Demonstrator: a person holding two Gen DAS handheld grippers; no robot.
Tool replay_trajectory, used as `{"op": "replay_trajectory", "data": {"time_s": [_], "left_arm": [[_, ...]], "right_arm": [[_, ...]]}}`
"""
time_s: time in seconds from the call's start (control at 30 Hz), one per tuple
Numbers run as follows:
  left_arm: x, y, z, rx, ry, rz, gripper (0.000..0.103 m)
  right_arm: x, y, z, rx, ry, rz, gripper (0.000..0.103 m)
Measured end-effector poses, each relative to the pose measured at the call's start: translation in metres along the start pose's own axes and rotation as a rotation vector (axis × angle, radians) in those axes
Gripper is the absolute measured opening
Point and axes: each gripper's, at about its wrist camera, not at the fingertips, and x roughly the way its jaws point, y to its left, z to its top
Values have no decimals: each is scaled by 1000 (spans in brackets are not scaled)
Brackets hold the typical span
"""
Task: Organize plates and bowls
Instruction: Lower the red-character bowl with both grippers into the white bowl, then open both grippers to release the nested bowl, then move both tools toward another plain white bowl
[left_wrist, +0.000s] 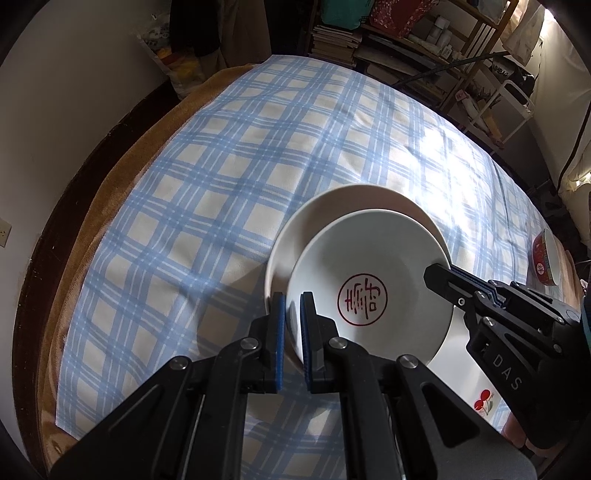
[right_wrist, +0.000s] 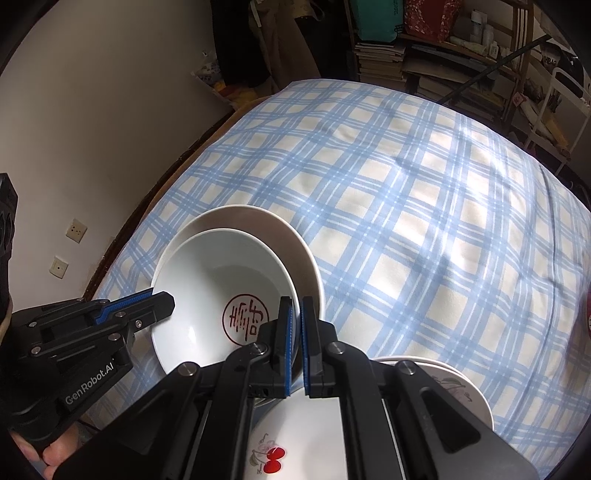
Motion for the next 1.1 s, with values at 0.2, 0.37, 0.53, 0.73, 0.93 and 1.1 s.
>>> {"op": "replay_trajectory", "data": {"time_s": [0.2, 0.37, 0.53, 0.73, 0.93, 1.1], "left_arm": [[-12, 3, -1, -5, -53, 44, 9], [-15, 15, -2, -33, -46, 31, 9], [-24, 23, -5, -57, -66, 28, 11], [-32, 14, -10, -28, -73, 49, 14], [-42, -15, -15, 28, -81, 52, 20], [-51, -60, -15, 155, -120, 120, 55]], "right_arm": [[-6, -3, -1, 14, -17, 9, 6], [-12, -8, -2, 31, -25, 34, 6], [-27, -17, -6, 50, -57, 14, 8], [-42, -41, -14, 84, -52, -26, 21], [-68, -69, -26, 116, -86, -55, 58], [-98, -103, -33, 164, -140, -54, 81]]}}
